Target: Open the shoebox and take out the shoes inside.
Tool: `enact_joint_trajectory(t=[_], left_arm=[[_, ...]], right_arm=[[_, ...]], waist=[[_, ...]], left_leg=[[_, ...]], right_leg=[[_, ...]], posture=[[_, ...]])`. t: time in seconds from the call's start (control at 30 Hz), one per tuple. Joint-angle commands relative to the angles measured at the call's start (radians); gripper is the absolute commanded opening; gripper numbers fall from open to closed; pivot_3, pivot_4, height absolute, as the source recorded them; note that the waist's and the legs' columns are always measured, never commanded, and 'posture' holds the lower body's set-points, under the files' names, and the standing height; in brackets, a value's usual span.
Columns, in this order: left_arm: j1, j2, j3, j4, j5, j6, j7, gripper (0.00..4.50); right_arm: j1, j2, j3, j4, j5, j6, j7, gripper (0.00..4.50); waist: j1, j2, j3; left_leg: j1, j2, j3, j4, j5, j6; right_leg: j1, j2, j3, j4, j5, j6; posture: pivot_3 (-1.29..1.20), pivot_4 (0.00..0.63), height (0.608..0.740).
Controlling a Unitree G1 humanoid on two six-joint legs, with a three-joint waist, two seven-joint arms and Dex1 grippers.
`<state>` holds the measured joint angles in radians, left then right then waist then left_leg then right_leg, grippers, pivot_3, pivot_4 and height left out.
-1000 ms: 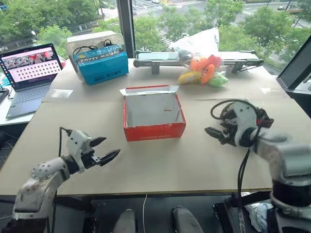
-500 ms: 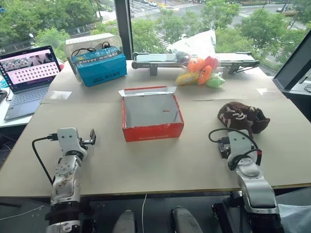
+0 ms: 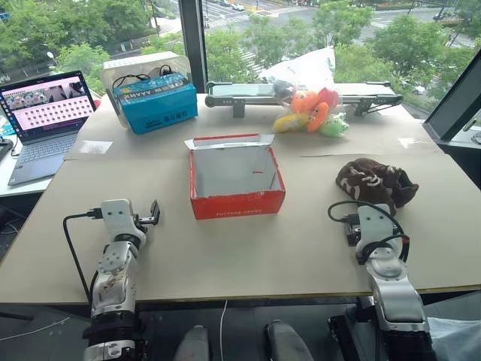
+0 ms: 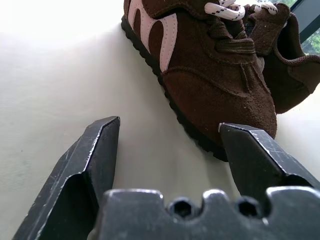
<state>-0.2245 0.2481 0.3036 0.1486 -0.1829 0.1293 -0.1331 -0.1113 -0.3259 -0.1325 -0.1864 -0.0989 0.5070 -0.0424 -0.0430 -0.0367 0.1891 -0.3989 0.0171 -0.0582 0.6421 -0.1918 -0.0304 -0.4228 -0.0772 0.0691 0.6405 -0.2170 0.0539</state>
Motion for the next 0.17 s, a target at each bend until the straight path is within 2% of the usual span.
enact_joint_trajectory(t=[0.03, 0.17], left_arm=[[-0.001, 0.004, -0.001, -0.018, -0.011, -0.027, -0.012, 4.50], [-0.003, 0.000, -0.007, -0.019, -0.021, -0.030, -0.032, 4.50]], right_arm=[[-0.013, 0.003, -0.016, -0.002, -0.011, -0.016, -0.006, 3.76], [-0.016, 0.001, -0.022, 0.002, -0.006, -0.018, -0.002, 3.76]], waist=[[0.000, 0.000, 0.000], [0.000, 0.000, 0.000]], left_leg=[[0.000, 0.000, 0.000, 0.000, 0.000, 0.000], [0.000, 0.000, 0.000, 0.000, 0.000, 0.000]], right_leg=[[0.000, 0.000, 0.000, 0.000, 0.000, 0.000], [0.000, 0.000, 0.000, 0.000, 0.000, 0.000]], posture=[[0.00, 0.150, 0.715], [0.00, 0.150, 0.715]])
